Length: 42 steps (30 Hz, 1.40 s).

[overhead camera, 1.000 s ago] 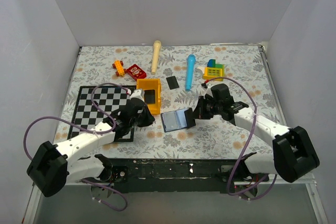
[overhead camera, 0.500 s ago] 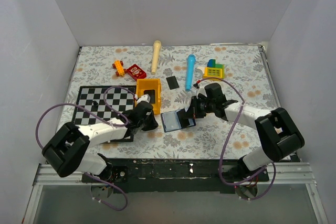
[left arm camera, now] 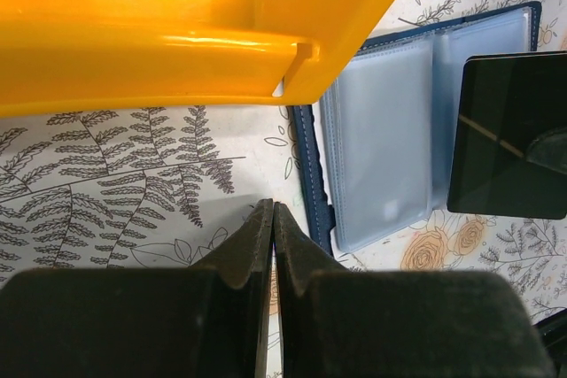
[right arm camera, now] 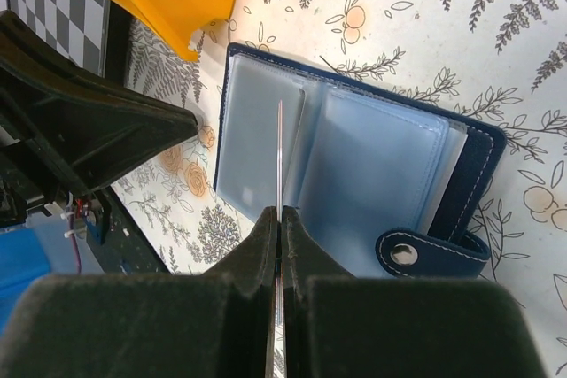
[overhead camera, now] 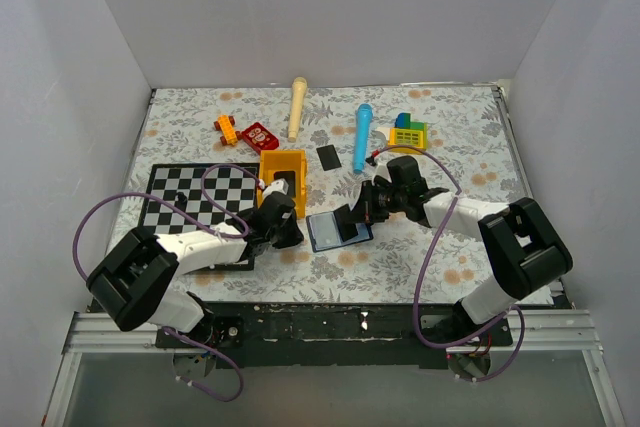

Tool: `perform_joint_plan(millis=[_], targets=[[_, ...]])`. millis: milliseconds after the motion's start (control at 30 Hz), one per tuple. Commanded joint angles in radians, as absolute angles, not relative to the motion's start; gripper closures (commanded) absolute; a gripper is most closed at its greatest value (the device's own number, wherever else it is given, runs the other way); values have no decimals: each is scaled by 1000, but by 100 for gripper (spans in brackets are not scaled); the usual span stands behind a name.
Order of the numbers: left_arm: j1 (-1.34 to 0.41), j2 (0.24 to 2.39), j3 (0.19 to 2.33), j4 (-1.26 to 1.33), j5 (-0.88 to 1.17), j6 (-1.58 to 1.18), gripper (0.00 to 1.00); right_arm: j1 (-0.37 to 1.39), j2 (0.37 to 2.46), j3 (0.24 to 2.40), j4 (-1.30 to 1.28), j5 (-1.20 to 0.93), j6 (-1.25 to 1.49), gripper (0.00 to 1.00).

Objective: Put the credit cards into the card holder
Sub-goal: Adjust the storage box at the center of the board.

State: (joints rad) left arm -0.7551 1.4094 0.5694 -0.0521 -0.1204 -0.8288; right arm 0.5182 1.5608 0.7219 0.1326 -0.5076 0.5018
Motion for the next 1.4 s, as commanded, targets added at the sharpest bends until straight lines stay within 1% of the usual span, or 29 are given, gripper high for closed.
perform_joint_plan(millis=[0,433,633,933,1167,1367], targets=[[-761,1410,609,-38,-137,-825,100,517,1581,765,173,-528,509,99],[-762,1448,597,-11,-121,-830,100,517,1623,762,210,-546,538,99],[-767,1474,617,-15,-112,-821,100,517,1603,752,207,-532,541,99],[-769,1466,609,-14,-130,-836,100,515,1626,759,187,-529,545,99],[-769,1511,632,-6,-114,-819,100,514,1608,750,178,-505,554,99],[-769,1520,634,-6,-117,-819,100,508,1621,750,186,-521,560,99]])
